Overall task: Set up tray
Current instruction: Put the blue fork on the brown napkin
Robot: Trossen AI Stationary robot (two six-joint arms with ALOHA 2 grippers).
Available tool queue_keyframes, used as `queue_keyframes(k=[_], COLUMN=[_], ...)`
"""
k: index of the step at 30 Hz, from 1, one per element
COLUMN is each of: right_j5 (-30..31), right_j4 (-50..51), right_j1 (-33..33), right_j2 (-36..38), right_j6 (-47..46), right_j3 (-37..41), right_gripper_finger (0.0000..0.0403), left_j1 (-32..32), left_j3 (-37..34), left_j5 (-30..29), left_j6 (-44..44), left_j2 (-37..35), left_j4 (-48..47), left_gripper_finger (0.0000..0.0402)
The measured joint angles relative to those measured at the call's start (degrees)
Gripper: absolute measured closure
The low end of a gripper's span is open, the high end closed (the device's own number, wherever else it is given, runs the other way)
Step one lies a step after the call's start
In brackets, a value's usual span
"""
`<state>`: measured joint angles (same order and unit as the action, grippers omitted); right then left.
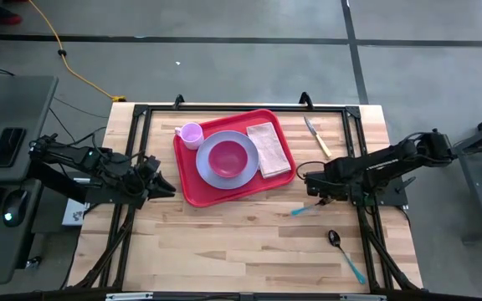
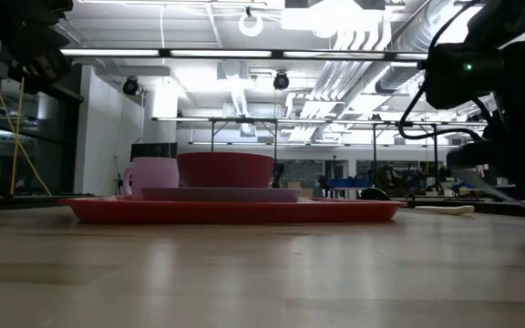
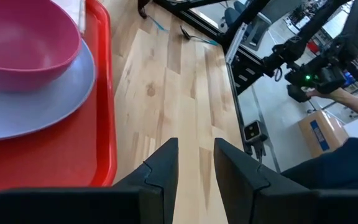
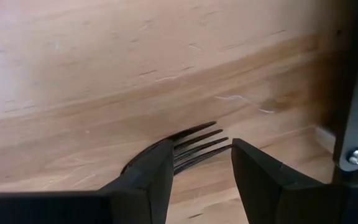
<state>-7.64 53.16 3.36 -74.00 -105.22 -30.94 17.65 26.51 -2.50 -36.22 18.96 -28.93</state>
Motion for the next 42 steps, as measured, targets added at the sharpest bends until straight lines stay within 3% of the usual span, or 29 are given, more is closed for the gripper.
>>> queue_keyframes(k=[19,42], right_j5=[0.9,6.3], right_j4=[-2.1,-6.8], right_j1=[0.0,0.0], right_j2=[0.2,0.2], right_j6=[1.7,5.2], right_j3=[-0.1,-0.1], right_gripper_finger=[0.0261,0.0261], left_j1=[0.0,0.0], left_j3=[0.0,0.0], left_j5=[0.2,0.2], left_j6=[0.0,0.0], left_j2=[0.0,0.0], left_j4=[0.0,0.0], left_gripper_finger=[0.0268,0.0268])
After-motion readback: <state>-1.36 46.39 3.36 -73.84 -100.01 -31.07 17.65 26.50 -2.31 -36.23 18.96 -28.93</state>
